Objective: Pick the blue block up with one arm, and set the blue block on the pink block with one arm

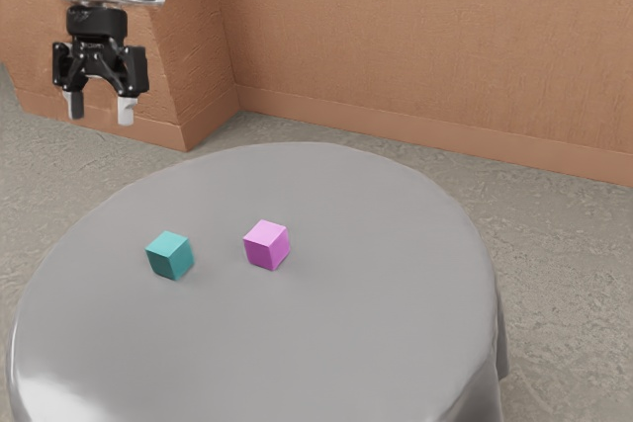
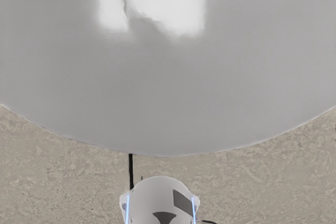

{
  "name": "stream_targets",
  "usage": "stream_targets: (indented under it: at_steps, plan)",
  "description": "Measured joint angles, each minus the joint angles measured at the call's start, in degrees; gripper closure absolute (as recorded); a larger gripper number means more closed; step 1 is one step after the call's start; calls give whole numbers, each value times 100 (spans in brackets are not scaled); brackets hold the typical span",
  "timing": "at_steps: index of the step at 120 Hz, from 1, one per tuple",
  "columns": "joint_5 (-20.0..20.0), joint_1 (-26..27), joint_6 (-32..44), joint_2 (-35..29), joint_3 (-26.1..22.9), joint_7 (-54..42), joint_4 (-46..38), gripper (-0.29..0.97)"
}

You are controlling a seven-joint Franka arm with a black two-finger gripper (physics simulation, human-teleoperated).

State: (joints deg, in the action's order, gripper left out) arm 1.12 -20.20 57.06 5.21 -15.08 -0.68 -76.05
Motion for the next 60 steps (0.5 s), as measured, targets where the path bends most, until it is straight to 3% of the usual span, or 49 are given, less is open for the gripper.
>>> stream_targets:
  at_steps: [18,26,34,38,42,50,60]
  plan:
    - [68,-30,1384,60,-17,-32,-64,0]
    - [40,-116,1602,-158,-105,-48,787,0]
    - [-683,-681,1729,-561,-927,-126,1250,0]
    - [-1266,-875,1736,-467,-1418,-176,1241,0]
    - [-1694,-735,1658,-185,-1680,-230,1229,0]
    - [-1900,-56,1551,595,-1695,-322,1156,0]
    - [-1965,-130,1710,1079,-1673,-416,557,0]
